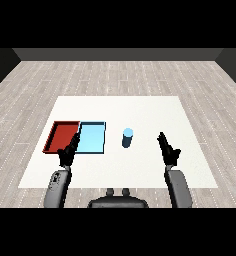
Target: Pick the blue can and put it in the blue box
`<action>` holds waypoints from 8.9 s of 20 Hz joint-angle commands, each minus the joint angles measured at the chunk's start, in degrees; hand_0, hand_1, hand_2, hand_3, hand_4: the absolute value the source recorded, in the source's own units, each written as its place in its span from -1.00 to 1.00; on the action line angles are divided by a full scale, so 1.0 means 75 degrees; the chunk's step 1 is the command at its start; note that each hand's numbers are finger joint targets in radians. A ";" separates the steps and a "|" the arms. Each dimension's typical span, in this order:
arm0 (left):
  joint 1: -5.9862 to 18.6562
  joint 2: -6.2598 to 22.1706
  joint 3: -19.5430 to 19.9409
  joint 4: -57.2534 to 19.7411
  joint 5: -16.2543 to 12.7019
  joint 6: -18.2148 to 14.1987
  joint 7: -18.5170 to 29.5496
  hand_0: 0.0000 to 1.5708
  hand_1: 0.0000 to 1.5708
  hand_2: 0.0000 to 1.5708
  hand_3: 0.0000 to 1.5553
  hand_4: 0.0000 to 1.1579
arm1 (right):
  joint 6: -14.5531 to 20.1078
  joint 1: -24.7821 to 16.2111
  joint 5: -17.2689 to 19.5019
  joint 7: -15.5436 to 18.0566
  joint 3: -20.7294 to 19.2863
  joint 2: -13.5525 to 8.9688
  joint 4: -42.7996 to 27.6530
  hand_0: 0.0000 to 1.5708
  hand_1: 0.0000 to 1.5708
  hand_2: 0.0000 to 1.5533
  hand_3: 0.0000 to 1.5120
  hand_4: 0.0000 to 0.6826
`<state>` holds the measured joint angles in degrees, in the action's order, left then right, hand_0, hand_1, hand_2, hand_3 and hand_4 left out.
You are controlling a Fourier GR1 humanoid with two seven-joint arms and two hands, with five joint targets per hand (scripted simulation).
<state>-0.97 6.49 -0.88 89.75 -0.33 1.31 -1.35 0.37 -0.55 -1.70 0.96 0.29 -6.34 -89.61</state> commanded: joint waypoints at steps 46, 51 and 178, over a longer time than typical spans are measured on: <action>-0.0291 -0.0582 0.0314 0.0813 -0.0317 0.0425 0.2710 -1.00 -1.00 -1.00 -1.00 -1.00 | -0.1688 0.3012 -0.2049 0.1753 -0.1391 0.0172 0.4255 -1.00 -1.00 -1.00 -1.00 -1.00; -0.0003 -0.0224 0.0731 0.1101 -0.0620 0.0546 0.2080 -1.00 -1.00 -1.00 -1.00 -1.00 | -0.1204 0.3272 -0.1739 0.2225 -0.0977 0.0764 0.4894 -1.00 -1.00 -1.00 -1.00 -1.00; 0.2394 -0.0865 -0.2816 -0.1705 -0.0926 -0.2040 0.1417 -1.00 -1.00 -1.00 -1.00 -1.00 | 0.1822 0.4046 0.1675 -0.1028 0.2273 0.0748 0.0894 0.90 0.90 0.88 0.84 0.68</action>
<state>17.70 0.02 -22.95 75.11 -7.97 -14.90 11.53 16.53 28.40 9.47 -7.77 19.67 -2.03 -85.27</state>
